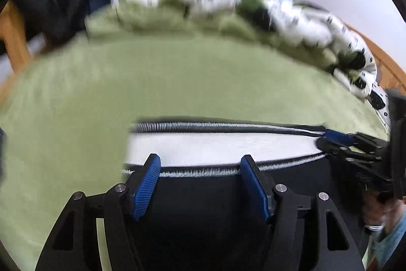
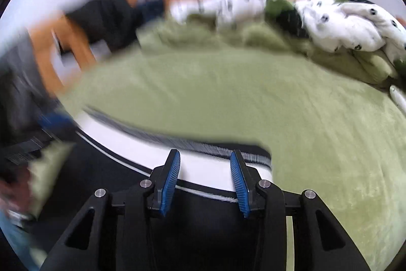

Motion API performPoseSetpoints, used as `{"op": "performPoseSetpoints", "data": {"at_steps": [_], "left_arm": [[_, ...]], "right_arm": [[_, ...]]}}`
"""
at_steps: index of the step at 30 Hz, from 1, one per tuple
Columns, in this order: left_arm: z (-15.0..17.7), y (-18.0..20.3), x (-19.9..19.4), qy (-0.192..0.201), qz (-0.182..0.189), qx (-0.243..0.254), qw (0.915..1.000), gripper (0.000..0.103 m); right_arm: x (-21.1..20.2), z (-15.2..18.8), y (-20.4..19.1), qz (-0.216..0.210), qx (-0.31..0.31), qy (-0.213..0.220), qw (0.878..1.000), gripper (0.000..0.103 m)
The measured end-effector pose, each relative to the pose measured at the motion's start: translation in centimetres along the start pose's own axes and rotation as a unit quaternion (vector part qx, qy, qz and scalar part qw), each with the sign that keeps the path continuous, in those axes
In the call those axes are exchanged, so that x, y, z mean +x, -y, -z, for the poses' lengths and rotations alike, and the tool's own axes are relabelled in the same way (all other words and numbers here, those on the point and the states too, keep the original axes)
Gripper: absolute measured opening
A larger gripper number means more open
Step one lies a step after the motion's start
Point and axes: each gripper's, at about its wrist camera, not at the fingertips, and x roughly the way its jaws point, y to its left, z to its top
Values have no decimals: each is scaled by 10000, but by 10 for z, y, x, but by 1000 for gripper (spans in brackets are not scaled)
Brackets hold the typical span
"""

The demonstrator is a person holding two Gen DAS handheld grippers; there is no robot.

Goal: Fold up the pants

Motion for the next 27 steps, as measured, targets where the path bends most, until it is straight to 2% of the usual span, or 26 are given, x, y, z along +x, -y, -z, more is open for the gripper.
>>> {"op": "performPoseSetpoints", "data": {"at_steps": [2,3,5,9,10,17,22,24,27], "left_arm": [[15,-9,6,44,151,-176,9997,64],[16,-11,2,106,269,-243,9993,64],[15,-13,2,100,381,-334,9987,66],[19,-5,3,146,197,-167,9996,69],[21,-3,2,156,199,-118,9996,72],[17,-5,3,160,249,-143,9995,73],[17,-2,2,120,194,-58,9997,76],[17,-3,1,108,238,-80,9996,76],[19,-9,-1,9,460,-216,9987,79]], "right_arm": [[-6,0,21,-563,519,173,9969,36],[-6,0,27,-480,676,126,9965,32],[-2,3,25,-396,612,110,9973,31],[-4,4,21,-264,515,133,9982,31],[-4,4,21,-232,502,152,9984,31],[-2,3,21,-213,454,169,9986,31],[-2,0,15,19,290,161,9994,32],[-3,0,11,153,192,156,9996,32],[-3,0,13,118,225,139,9996,32]]}}
